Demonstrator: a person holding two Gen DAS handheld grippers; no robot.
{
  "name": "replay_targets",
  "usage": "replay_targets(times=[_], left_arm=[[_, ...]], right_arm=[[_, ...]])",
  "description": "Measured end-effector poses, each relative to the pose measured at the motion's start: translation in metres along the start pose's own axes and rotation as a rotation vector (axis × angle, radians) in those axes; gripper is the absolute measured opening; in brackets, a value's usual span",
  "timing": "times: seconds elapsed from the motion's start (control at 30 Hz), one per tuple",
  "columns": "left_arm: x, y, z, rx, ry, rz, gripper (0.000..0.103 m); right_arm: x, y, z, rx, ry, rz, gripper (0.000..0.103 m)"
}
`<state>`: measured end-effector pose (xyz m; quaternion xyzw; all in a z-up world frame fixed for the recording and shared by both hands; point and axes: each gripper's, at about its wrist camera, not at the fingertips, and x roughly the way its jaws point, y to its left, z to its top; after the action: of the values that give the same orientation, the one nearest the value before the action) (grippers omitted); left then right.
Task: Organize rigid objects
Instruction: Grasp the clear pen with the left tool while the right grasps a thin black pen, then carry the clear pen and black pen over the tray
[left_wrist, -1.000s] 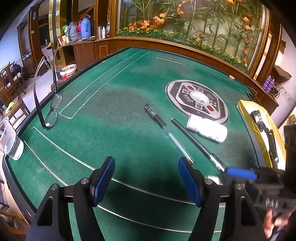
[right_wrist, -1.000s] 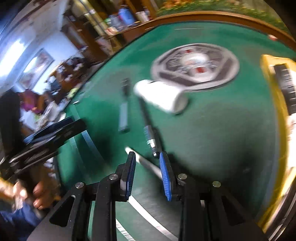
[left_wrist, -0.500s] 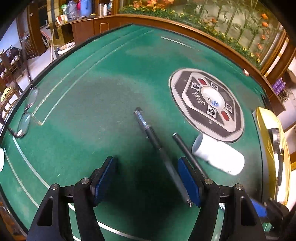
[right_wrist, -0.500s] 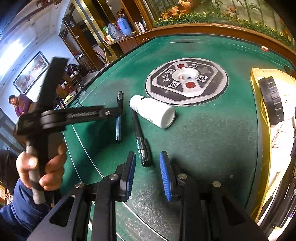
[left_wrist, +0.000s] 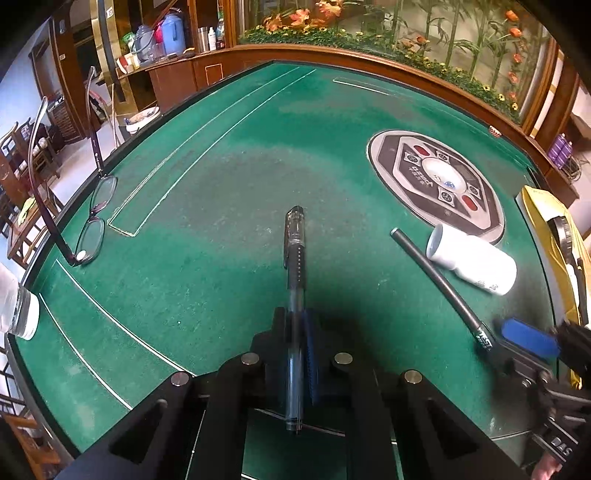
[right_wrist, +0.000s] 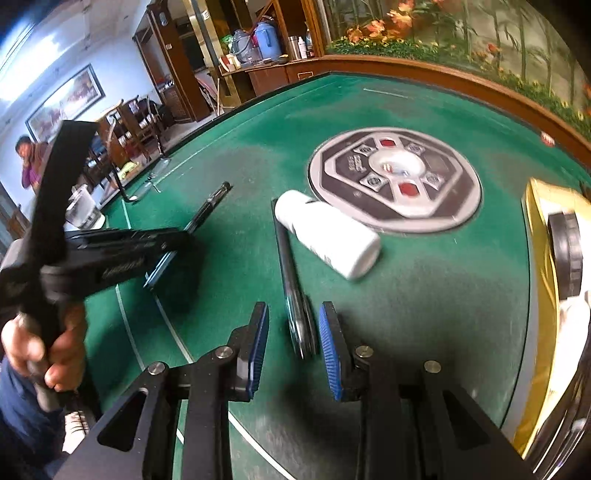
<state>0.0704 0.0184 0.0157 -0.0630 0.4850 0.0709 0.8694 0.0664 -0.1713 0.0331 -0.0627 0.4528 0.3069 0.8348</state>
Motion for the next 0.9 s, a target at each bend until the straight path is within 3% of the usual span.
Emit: replay_targets(times=[0.1,0.23,0.53,0.9], left_arm=[[0.0,-0.004,-0.001,0.018,-0.013,0.016,0.01],[0.0,-0.001,-0.002,0.011,-0.022,-0.005,0.009],[-0.011,0.004,-0.012,-0.034,-0.006,-0.061,0.009],[-0.036,0.001,-0.021,-0.04,-0.037,-0.06,0.009]], right_arm=[[0.016,0.011,0.004,-0.041,0.028,-0.056,0.027],[0.017,0.024,-0.002,-0.108,0.021,-0.122,0.014],[-0.003,0.018,-0.015,-0.017,-0.009,0.046,0.014],[-0.011,0.027,-0.018,-0.008,-0.022,0.103,0.014]])
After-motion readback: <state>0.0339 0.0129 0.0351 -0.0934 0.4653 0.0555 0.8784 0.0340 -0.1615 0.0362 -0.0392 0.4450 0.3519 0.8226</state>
